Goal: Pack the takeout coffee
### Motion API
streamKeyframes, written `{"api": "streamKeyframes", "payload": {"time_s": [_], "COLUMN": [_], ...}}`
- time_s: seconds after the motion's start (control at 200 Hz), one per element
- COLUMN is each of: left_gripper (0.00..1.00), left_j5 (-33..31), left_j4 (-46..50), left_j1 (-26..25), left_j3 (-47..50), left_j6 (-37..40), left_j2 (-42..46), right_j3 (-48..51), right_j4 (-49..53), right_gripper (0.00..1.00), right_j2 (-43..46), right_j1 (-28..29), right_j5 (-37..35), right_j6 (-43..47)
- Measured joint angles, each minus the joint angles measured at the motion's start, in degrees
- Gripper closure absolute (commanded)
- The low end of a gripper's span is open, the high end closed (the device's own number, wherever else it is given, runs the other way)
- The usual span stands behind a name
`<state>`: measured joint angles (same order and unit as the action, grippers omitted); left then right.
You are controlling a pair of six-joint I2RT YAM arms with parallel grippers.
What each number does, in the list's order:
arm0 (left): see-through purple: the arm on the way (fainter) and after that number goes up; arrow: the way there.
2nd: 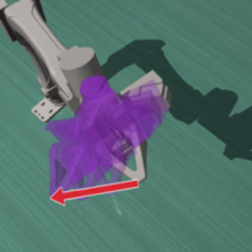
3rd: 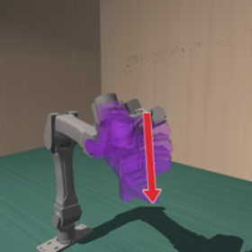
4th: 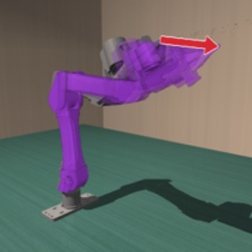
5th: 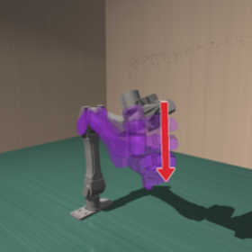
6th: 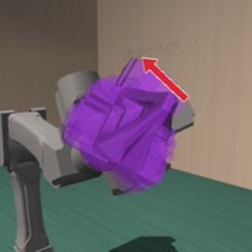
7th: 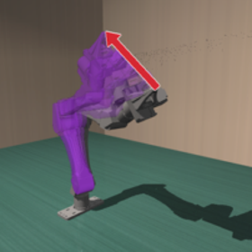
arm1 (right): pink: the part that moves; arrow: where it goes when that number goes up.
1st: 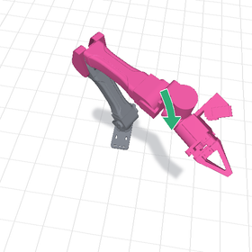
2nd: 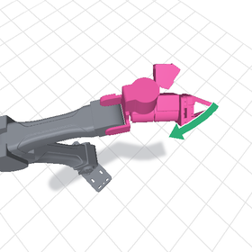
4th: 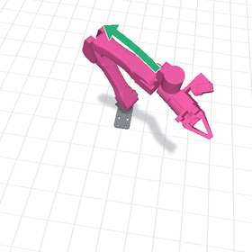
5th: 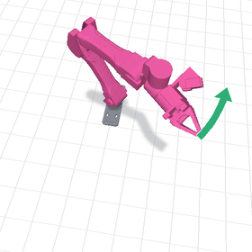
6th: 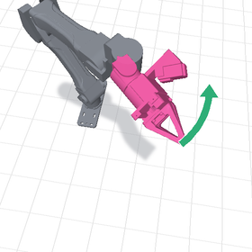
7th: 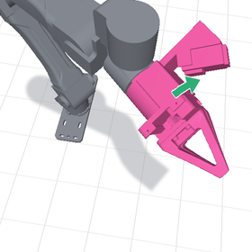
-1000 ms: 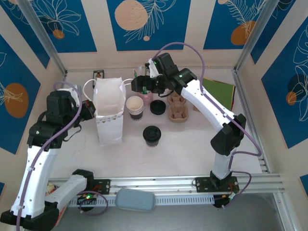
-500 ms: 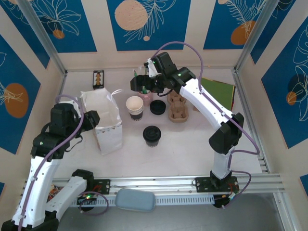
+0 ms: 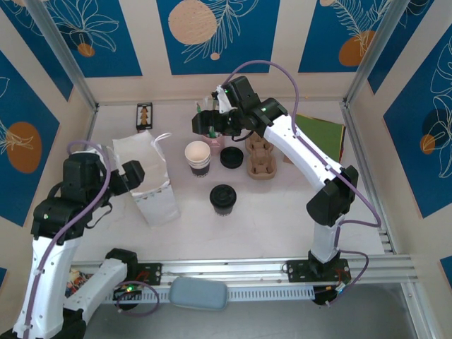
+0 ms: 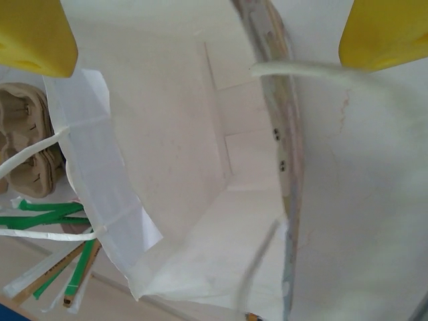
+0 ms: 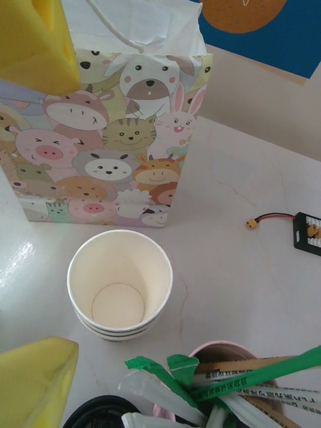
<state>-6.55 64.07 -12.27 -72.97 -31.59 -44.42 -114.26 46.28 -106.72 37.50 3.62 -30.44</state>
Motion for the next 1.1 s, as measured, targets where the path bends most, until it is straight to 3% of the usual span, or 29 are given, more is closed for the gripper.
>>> {"api": "streamKeyframes", "payload": {"time_s": [0.4,0.82,1.045,1.1], "left_gripper": [0.00,0.00,0.29,0.32], "left_j5": [-1.2,3.8,3.3,2.6], "left_j4": [5.2,0.0,-2.4,-2.3], "left_j1": [0.0,-2.6,-3.6,-3.6], "left_j3": [-23.0,-26.0,-26.1,-26.8], "left_j6": [0.2,-2.5,-5.6,-6.7], "left_j2": [-9.9,-24.4,-29.4,-31.8], "right_j3": [4.3,15.1,18.7,19.1], "right_j4": [0.5,0.3,-0.6,-0.8], "right_gripper": [0.01,0.01,0.01,0.01], "right_j2": [3.1,12.3,14.7,15.0], "right_j1": [-1.4,-5.2,-5.6,-5.6], "right_j5": [-4.7,-10.8,-11.5,-11.5], "right_j6": [0.2,-0.7,-1.9,-2.2]}}
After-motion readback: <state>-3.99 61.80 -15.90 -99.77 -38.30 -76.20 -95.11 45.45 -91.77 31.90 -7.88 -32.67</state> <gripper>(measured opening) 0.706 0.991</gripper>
